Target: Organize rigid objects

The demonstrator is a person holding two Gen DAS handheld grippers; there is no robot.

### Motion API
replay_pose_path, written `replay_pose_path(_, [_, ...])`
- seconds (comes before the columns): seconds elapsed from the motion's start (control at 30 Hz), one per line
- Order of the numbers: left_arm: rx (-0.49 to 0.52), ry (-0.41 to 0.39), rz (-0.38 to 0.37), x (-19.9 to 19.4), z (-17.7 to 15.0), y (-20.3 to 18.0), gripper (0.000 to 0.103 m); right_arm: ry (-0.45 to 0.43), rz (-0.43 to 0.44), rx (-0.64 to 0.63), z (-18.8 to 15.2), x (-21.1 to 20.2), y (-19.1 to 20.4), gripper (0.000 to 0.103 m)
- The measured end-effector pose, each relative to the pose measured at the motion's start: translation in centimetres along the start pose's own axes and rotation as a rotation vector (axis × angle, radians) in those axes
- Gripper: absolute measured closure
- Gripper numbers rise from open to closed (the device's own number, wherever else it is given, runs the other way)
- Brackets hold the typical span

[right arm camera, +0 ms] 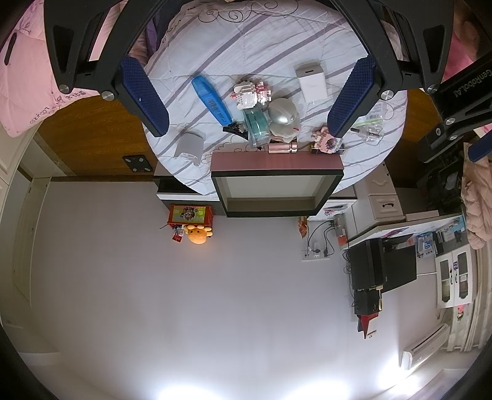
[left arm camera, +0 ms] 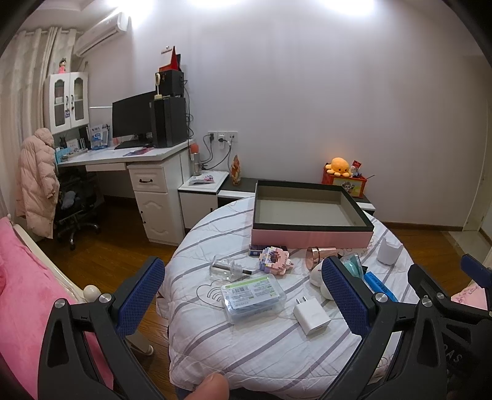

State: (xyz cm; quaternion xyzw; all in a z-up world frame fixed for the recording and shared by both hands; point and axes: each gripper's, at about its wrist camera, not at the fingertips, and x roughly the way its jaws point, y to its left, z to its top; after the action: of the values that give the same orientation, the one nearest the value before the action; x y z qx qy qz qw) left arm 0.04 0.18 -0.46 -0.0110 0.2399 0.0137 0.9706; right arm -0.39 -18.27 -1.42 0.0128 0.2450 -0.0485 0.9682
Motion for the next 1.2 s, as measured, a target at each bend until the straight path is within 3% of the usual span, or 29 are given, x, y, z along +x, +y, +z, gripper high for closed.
replay_pose_path(1.2, [-0.004, 0.006, -0.014, 0.1, 0.0, -0.1, 0.0, 0.001, -0.004, 0.018, 0.2, 0.5, -1.1, 0.0])
